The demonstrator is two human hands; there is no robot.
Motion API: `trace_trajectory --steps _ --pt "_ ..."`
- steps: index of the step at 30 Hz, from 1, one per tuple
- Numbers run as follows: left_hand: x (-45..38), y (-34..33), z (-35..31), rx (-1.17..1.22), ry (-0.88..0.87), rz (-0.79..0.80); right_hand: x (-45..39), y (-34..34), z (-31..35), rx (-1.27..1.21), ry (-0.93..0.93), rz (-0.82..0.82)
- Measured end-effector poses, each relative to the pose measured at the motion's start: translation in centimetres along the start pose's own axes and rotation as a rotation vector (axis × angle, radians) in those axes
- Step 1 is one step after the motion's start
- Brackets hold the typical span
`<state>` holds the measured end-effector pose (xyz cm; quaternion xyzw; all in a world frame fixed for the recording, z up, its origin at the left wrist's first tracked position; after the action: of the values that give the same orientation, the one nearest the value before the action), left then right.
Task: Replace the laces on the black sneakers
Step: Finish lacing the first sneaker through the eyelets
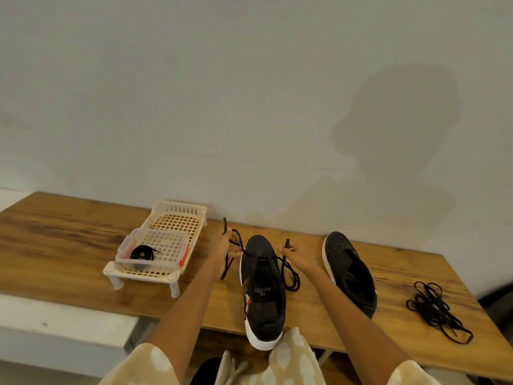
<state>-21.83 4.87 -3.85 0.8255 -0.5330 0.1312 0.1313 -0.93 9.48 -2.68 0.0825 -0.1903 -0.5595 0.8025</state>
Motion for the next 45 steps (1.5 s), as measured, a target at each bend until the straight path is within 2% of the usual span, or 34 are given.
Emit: trace_trajectory --steps 3,4,6,8,11,16,18,20,25,28,32,35,37,39,42,45 --pt "0.6 0.8 -1.5 -0.806 -0.119 -0.116 0.7 2.0 0.4 0.023 -0.038 -0.106" --pt "1.1 0.9 -2.0 -1.003 -0.172 -0.154 0.8 2.7 0.2 0.061 -0.064 -0.148" --pt "2.1 0.4 -3.1 -1.205 -0.277 -0.189 1.4 4.1 -0.4 0.210 -0.135 -0.231" --pt "2.7 -0.2 -3.6 -1.147 -0.302 -0.158 1.8 4.4 -1.2 0.349 -0.197 -0.216" --pt "2.9 -0.9 -3.0 -0.884 -0.244 -0.050 1.9 3.3 -2.6 0.410 -0.247 -0.100" --pt "2.8 -1.0 -1.7 -0.651 -0.289 -0.053 2.3 2.5 -3.8 0.458 -0.274 -0.086" --pt "2.9 -1.4 -1.6 -0.574 -0.304 -0.005 2.4 2.2 -3.1 0.451 -0.202 -0.106" --pt "3.2 -1.8 -2.1 -0.540 -0.337 0.026 2.0 1.5 -1.6 0.411 -0.055 -0.078" --pt "3.4 -2.7 -3.0 -0.541 -0.389 0.066 2.7 -1.3 3.1 0.095 0.177 0.082" --pt "3.6 -2.7 -3.1 -0.570 -0.416 0.087 2.7 -1.9 4.9 0.109 0.296 0.083" --pt "3.9 -2.2 -3.1 -0.613 -0.430 0.104 2.6 -2.6 4.9 0.110 0.265 0.099" --pt "4.6 -2.9 -3.4 -0.752 -0.480 0.215 2.8 -3.6 5.4 0.183 0.289 0.144" --pt "5.2 -3.4 -4.2 -0.785 -0.544 0.235 3.2 -4.2 6.2 0.112 0.304 0.165" --pt "5.8 -3.4 -5.5 -0.795 -0.591 0.183 3.5 -4.8 6.5 0.001 0.277 0.176" --pt "6.0 -3.9 -6.8 -0.845 -0.690 0.138 3.8 -4.6 6.3 -0.063 0.266 0.109" --pt "5.8 -4.5 -6.2 -0.822 -0.683 0.236 3.9 -3.6 6.2 -0.063 0.266 0.023"
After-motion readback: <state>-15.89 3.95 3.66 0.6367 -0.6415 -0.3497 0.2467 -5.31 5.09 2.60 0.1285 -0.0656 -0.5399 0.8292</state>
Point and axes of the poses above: each hand's wrist, its own x-axis away from the middle knuckle, its own y-axis out of the back of the hand, z = x × y, the point moved 6 cm from there along -x, towards the middle knuckle, and after that the axes turned 14 degrees about -x, right-handed, at the moved point
